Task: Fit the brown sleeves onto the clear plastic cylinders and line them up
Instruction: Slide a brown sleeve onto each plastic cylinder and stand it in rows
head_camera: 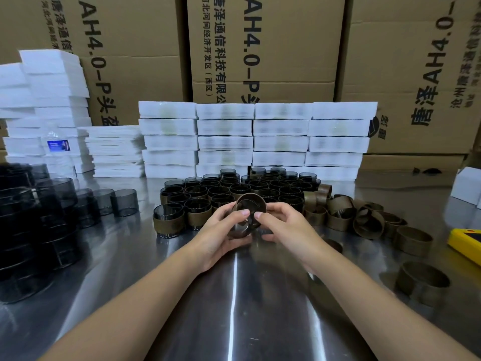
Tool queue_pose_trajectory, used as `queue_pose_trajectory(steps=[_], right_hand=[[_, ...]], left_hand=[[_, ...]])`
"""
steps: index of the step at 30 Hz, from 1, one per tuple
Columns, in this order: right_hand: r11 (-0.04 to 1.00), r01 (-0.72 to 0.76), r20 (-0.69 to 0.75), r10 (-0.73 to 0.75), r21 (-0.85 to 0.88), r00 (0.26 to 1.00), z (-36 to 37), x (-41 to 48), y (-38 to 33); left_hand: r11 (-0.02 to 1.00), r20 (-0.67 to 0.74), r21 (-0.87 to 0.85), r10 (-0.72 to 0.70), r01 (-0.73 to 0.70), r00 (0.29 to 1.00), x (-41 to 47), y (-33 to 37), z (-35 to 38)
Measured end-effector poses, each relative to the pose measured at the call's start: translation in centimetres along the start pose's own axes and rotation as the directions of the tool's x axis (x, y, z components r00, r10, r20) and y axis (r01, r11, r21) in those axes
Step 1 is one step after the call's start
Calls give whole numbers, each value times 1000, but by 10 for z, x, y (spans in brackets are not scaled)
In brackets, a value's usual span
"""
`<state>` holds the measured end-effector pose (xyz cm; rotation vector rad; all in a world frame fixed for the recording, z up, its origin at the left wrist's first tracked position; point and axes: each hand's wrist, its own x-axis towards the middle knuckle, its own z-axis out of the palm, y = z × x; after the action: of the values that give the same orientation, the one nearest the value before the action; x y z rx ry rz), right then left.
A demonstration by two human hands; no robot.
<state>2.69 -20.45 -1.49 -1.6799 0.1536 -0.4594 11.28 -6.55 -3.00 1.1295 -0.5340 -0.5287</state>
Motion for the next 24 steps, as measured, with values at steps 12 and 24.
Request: queue_pose_trajectory(steps=[12,24], right_hand=[[995,-2,30,-1,104,1000,-4,6,2],[998,16,26,-18,59,999,-6,5,1]], left_hand=[[998,-7,45,33,-33,999,2,-2,-4],[989,8,129,79,-79,997,0,2,-4]])
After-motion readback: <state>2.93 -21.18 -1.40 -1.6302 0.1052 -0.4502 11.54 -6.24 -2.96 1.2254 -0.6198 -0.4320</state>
